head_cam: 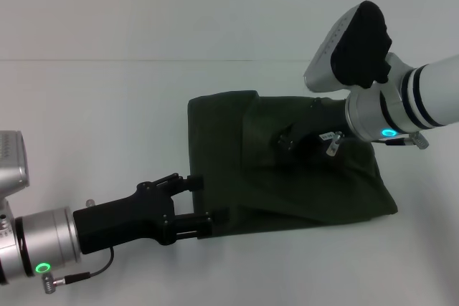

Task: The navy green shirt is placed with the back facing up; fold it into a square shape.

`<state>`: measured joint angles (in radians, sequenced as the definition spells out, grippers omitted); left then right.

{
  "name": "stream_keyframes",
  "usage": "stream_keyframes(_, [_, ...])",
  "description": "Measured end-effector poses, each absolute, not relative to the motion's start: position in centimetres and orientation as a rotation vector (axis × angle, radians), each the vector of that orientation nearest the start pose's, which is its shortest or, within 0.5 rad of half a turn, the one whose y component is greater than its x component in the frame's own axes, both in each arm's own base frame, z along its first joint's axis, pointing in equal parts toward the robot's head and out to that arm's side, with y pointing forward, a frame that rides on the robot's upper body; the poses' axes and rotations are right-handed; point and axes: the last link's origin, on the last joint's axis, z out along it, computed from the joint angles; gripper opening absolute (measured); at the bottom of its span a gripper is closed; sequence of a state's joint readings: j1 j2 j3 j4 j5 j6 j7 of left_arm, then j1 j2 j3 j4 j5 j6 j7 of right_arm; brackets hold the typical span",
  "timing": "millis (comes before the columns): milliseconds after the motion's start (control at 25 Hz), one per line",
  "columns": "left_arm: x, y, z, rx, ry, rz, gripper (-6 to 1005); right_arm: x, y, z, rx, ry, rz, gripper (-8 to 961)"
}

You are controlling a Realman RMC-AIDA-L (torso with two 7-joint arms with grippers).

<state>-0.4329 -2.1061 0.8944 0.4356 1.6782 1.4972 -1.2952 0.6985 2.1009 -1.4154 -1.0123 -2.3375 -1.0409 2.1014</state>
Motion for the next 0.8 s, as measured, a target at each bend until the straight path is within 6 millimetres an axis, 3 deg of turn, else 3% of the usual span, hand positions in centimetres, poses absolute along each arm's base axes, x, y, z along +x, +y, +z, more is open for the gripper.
stream_keyframes(280, [-27.1,28.8,-4.9,-2.620,-0.851,-0.973,937,16.9,40.8,-3.9,-2.622,0.612,0.003,18])
stream_keyframes(800, [-27.1,28.6,-5.2,-2.618,-0.857,-0.980,936,20.7,41.3,-3.1,-2.456,1.052,0.268,17])
